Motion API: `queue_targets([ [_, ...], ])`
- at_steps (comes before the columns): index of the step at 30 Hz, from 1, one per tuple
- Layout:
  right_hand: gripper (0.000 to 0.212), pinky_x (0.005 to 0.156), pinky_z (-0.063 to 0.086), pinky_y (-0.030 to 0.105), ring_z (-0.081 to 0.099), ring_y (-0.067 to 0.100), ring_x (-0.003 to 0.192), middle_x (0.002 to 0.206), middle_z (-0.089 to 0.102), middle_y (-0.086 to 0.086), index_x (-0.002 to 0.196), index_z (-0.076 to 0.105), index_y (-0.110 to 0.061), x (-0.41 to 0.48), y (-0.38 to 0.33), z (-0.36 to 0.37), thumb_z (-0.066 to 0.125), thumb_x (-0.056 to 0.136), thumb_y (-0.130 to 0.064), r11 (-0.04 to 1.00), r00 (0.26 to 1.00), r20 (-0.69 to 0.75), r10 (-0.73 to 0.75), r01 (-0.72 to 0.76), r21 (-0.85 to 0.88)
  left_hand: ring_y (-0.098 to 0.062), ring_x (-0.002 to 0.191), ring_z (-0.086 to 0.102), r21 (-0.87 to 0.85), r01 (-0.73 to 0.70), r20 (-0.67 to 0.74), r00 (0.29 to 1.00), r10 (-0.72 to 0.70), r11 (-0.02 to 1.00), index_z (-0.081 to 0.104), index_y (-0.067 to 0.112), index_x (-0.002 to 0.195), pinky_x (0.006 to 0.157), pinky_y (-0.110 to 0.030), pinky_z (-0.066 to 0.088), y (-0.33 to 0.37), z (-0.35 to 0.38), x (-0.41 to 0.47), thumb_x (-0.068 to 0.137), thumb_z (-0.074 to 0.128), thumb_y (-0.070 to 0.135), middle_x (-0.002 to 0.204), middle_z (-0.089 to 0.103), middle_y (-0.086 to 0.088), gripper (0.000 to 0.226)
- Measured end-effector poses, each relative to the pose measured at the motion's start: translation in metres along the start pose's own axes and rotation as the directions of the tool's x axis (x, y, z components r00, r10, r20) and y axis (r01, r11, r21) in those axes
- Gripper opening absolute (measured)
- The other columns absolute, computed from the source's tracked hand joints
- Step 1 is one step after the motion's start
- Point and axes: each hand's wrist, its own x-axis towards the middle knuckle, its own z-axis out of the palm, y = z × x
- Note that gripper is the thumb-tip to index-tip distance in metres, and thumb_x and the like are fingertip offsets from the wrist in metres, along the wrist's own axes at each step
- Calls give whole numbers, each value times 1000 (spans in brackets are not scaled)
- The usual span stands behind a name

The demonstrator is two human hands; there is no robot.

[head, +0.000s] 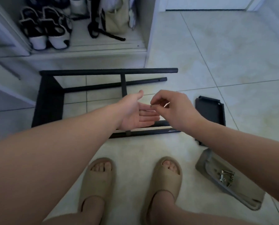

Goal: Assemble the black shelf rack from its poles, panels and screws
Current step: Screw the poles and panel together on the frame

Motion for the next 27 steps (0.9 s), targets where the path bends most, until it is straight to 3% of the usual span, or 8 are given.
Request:
queue_targets([
  [5,21,74,44,5,62,-6,83,86,70,-15,109,72,-25,28,-19,38,65,93,-13,999,1000,10,-7,7,39,-21,69,74,-86,-28,-101,995,19,996,68,1,95,54,-24,55,4,-46,-1,105,31,53,78,73,-13,65],
  [8,20,74,42,3,59,-9,88,89,68,-17,115,68,-28,41,-11,54,63,97,-21,1000,1000,-3,12,-12,-1,-18,70,69,-98,-65,-203,978,44,993,70,2,94,56,-24,50,4,-71,7,106,39,36,84,71,-12,48],
  [11,22,83,45,16,61,0,95,96,67,-15,121,65,-27,53,9,67,61,99,-28,990,992,73,100,-91,-111,-18,76,68,-111,-108,-254,964,77,988,68,3,96,59,-24,49,-1,-89,17,100,38,8,91,70,-11,30],
  [14,33,94,42,26,58,13,112,116,65,-9,128,62,-24,60,34,79,62,98,-38,947,950,255,183,-101,-305,-15,75,68,36,-194,-370,909,193,980,66,6,94,61,-21,52,-8,-99,35,95,31,-7,92,70,-10,37],
  [17,40,97,47,34,60,15,109,115,65,-10,122,64,-28,58,55,90,63,92,-55,906,869,421,261,-70,-417,-18,77,72,277,-227,-469,816,337,934,67,5,92,65,-25,57,-11,-108,54,98,32,-7,94,72,-12,38],
  [20,37,75,52,31,63,12,83,89,68,-9,107,65,-33,54,64,102,63,87,-65,916,830,493,259,-49,-398,-26,92,72,407,-170,-385,859,338,897,65,5,94,86,-36,58,-13,-118,66,97,35,-11,107,70,-18,34],
  [22,37,69,52,33,61,11,74,79,66,-6,100,65,-33,55,67,109,62,85,-67,923,846,479,235,-40,-382,-28,94,71,494,-94,-275,926,258,864,66,2,105,87,-36,57,-17,-120,69,96,38,-12,108,71,-20,33],
  [27,31,57,39,32,54,10,64,67,57,-8,80,57,-36,57,72,119,59,87,-67,921,883,411,225,-56,-385,-27,100,64,850,5,-124,974,192,527,73,13,104,89,-37,55,-18,-116,75,94,46,-1,104,71,-8,32],
])
